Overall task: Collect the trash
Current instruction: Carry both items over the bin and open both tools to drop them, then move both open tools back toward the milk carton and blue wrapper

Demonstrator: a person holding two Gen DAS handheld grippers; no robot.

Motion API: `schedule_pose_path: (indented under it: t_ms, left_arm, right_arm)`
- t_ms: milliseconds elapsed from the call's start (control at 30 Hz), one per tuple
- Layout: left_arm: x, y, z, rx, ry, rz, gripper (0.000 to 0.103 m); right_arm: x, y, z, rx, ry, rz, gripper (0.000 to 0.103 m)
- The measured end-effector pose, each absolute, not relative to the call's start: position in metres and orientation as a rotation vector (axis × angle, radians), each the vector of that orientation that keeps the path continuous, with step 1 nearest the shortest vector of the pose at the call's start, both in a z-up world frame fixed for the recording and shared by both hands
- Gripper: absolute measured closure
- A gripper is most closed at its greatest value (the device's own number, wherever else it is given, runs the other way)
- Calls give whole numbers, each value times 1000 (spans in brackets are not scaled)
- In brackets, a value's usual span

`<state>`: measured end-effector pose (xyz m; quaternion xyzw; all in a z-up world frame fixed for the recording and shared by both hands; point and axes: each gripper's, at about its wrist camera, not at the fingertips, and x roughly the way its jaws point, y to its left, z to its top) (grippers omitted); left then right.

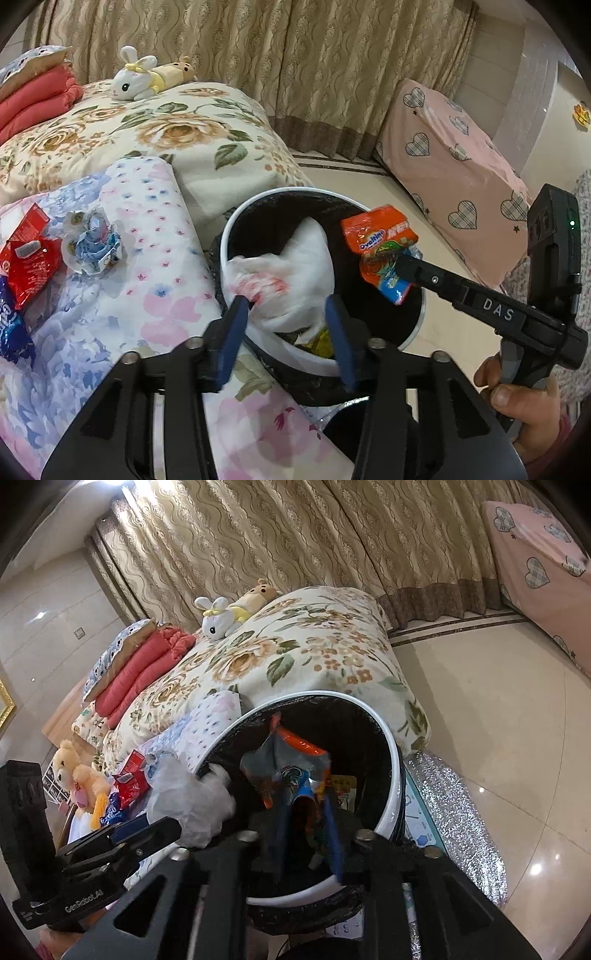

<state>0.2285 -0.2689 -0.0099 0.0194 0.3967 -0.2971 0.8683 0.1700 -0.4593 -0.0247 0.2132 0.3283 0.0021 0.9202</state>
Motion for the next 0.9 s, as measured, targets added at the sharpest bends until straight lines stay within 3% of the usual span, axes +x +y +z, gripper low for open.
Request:
schedule_pose_path:
  t_ms: [33,67,200,467,900]
  left_arm:
    - [228,-268,-10,37,829,-616,48]
    - [228,-266,-9,32,826,-611,45]
    - [224,-255,-10,7,829,-596,43]
    - [212,-221,-19,-34,846,-538,41]
    - [192,-130,-30,-130,844,-384,40]
  right_arm:
    - [171,-459,-24,438,674,6,51]
    - [170,-458,-24,439,671,7,45]
    - [169,-456,-23,442,669,9,43]
    - [162,-438,-21,448,657,33,24]
    - [163,-369,-23,392,682,152,20]
